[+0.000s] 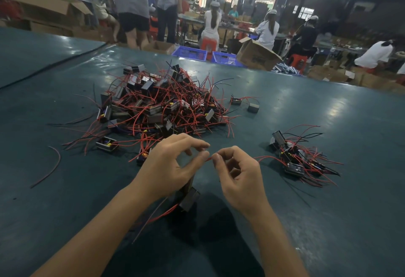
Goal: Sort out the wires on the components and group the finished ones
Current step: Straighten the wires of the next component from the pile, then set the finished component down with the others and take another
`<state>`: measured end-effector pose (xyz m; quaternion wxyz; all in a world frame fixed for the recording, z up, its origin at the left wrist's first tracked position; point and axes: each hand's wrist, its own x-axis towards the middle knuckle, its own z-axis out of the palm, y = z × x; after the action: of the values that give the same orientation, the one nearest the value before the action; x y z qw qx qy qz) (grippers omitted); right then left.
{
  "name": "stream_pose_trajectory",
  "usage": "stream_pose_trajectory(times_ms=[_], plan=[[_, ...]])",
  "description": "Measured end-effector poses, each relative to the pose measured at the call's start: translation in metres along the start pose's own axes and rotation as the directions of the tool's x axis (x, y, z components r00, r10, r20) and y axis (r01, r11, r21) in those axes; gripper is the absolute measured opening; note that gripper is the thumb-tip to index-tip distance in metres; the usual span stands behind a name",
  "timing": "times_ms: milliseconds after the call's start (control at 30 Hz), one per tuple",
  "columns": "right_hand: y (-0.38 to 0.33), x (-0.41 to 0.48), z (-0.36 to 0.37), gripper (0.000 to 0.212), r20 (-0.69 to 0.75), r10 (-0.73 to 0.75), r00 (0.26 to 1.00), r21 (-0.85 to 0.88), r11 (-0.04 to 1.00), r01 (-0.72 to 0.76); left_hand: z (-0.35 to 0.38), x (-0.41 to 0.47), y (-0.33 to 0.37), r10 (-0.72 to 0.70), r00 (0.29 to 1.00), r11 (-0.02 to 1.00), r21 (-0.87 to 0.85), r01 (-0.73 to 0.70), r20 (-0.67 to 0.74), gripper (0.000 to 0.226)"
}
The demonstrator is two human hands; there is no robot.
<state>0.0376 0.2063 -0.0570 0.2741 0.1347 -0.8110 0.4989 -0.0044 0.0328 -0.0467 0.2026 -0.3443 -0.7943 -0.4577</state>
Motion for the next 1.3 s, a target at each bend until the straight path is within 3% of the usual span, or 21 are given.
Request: stream_pose_trajectory(times_ms=[133, 533, 633, 733, 967, 1067, 1200, 1233, 1300], plan=[[-0.001, 0.0, 0.001, 0.01, 0.001, -0.007, 1.0, 0.011, 1.0, 0.007, 0.004, -0.002, 0.003, 0.009, 0.995, 1.0, 0.027, -0.012, 0.103, 0.028], [0.004, -0.001, 0.003, 0.019, 0.001, 0.029, 1.0, -0.102, 0.994, -0.028, 0.005, -0.001, 0.006, 0.199, 0.98, 0.947, 0.255, -0.197, 0.017, 0.018], [0.003, -0.001, 0.005, 0.017, -0.046, 0.022, 0.999, -0.087, 0.996, -0.025, 0.003, -0.002, 0.003, 0.074, 0.997, 0.99, 0.118, -0.078, 0.039, 0.022], [0.002, 0.002, 0.003, 0.019, -0.179, 0.051, 0.983, -0.039, 0.998, -0.058, 0.0, -0.003, -0.005, -0.139, 0.979, 0.99, 0.042, 0.134, 0.152, 0.046], [0.003, 0.006, -0.005, 0.015, -0.335, 0.184, 0.924, 0.043, 0.983, -0.18, 0.006, -0.007, -0.014, -0.259, 0.926, 0.964, 0.129, 0.231, 0.275, 0.015], [0.005, 0.009, -0.013, 0.013, -0.464, 0.229, 0.856, 0.121, 0.973, -0.195, 0.004, -0.007, -0.015, -0.254, 0.954, 0.959, 0.167, 0.228, 0.161, 0.012], [0.008, 0.017, -0.032, 0.011, -0.71, 0.306, 0.635, 0.315, 0.943, -0.102, -0.002, -0.004, -0.016, -0.153, 0.986, 0.933, 0.319, 0.164, -0.058, 0.007], [0.011, 0.018, -0.036, 0.011, -0.727, 0.323, 0.605, 0.338, 0.936, -0.094, -0.004, -0.003, -0.017, -0.135, 0.987, 0.919, 0.36, 0.159, -0.091, 0.007], [0.016, 0.018, -0.04, 0.027, -0.695, 0.374, 0.615, 0.354, 0.921, -0.161, -0.006, -0.003, -0.021, -0.153, 0.981, 0.879, 0.438, 0.189, -0.116, 0.011]])
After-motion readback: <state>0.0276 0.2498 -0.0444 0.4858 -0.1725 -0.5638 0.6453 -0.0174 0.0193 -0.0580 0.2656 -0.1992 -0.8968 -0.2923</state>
